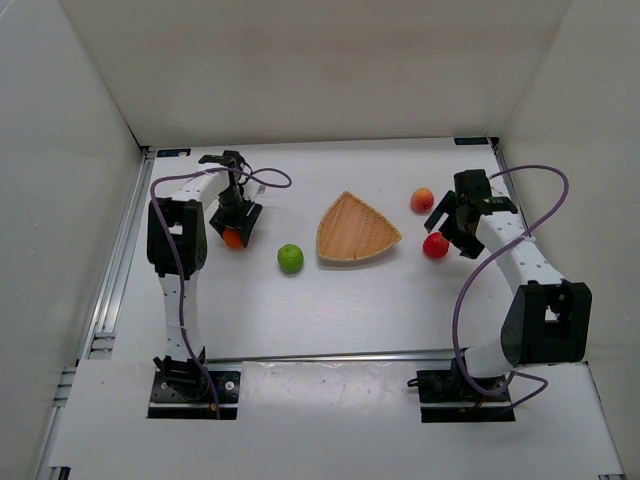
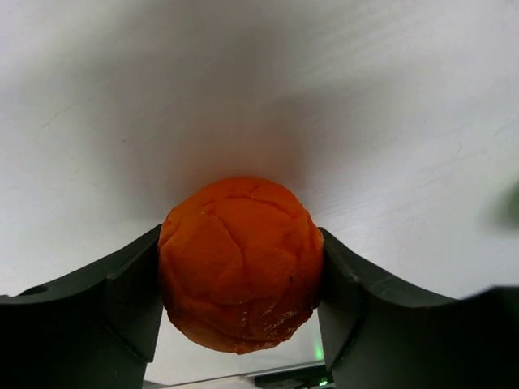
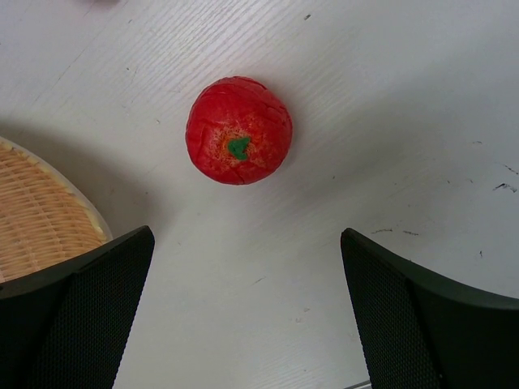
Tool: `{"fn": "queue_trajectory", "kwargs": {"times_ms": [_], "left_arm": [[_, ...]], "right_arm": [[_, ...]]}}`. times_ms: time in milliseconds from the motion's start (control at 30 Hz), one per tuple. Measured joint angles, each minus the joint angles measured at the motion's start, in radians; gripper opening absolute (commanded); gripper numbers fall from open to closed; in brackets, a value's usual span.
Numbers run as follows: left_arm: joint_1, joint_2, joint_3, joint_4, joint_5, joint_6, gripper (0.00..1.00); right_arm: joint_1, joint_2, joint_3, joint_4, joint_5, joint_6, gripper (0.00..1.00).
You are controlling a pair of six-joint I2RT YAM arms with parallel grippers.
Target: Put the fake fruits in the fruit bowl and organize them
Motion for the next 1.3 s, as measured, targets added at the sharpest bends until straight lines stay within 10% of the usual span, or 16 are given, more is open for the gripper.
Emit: {"fn": "queue_trajectory", "kwargs": {"times_ms": [100,367,667,1033,1167,1300], "left_arm": [[-0.001,-0.004,-0.009,-0.016,0.012,0.006,0.32],[-0.111,-0.004,0.217,-0.034,-0.018,0.01,0.32],[-0.422,-0.002,0.318,0.171,0.128,0.068,0.57],[-0.462,0.119,0.317,0.315,0.291,0.052,0.93],[-0.478,0.12,0.307,0.325,0.308,0.038,1.0],[-0.496,0.12,0.298,0.331,0.296,0.034,1.0]], "right_arm": [[0.0,0.002,0.0,0.0,0.003,0.003,1.0],[0.0,0.03,0.001,0.0,0.013,-0.005,1.0],[0.0,0.148,0.052,0.001,-0.005,-0.047,1.0],[-0.002,0.268,0.115,0.003,0.003,-0.055,0.98],[-0.002,0.325,0.134,0.005,0.004,-0.061,0.89],[-0.002,0.366,0.141,0.006,0.004,-0.069,0.57]]}}
